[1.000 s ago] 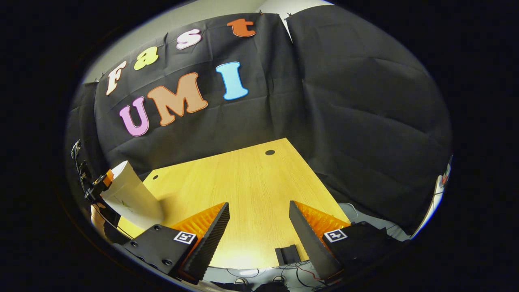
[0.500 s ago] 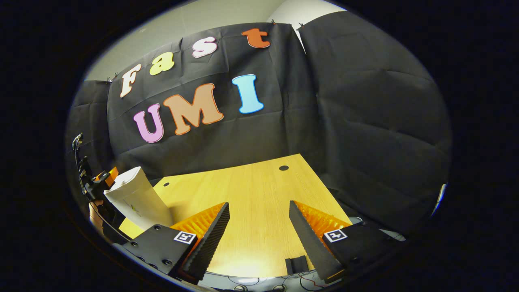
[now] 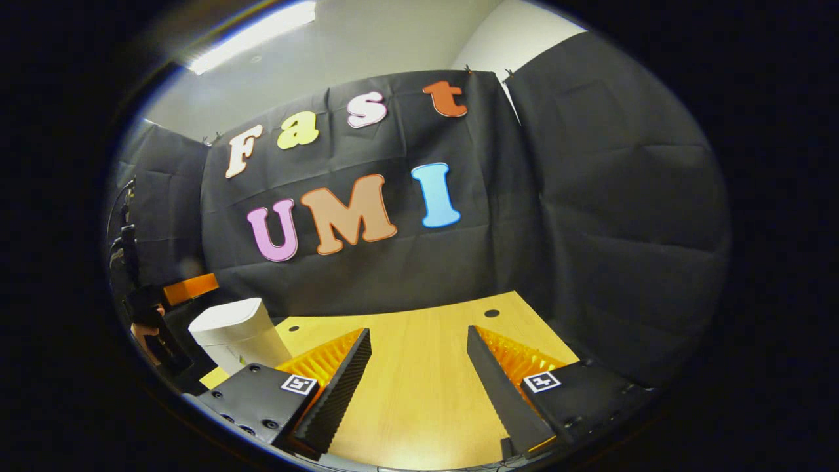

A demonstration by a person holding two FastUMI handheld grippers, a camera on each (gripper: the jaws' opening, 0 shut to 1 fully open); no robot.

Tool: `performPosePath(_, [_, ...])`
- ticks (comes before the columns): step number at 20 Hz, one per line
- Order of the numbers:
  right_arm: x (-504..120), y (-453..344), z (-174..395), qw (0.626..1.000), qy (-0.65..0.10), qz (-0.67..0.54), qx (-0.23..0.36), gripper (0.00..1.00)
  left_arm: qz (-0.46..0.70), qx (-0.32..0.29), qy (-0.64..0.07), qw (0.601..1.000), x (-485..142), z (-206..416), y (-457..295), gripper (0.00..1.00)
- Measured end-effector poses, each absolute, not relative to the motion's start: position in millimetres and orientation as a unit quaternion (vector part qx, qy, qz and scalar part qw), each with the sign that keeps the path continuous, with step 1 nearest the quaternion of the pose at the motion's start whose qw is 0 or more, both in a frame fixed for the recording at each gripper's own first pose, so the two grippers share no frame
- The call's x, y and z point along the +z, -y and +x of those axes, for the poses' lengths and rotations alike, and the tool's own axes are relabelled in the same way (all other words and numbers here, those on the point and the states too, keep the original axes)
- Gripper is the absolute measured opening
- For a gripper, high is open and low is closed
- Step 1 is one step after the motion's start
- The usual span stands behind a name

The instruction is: Press the lid of the desktop garbage bin to open it, pick up the crumpled paper on the desktop and throw it into the bin, then pick up the pop can on the desktop and drop it into the bin, and finally close the garbage bin lid.

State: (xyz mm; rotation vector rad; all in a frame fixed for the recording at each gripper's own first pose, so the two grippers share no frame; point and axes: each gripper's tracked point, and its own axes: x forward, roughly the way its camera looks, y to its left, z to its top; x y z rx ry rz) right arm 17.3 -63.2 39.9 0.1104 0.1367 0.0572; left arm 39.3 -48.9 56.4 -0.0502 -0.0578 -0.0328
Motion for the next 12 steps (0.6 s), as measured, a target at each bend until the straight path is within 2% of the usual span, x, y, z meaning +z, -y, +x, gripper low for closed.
performPosePath(5, [43,57,10,0.997,-0.050,0.061,0.020,0.97,-0.039,-0.063,0.040,0.996,55,34,91,0.92])
performPosePath(12, [53,84,9,0.996,-0.026,0.086,-0.018,0.99,-0.019,-0.097,0.002,0.995,24,42,119,0.92])
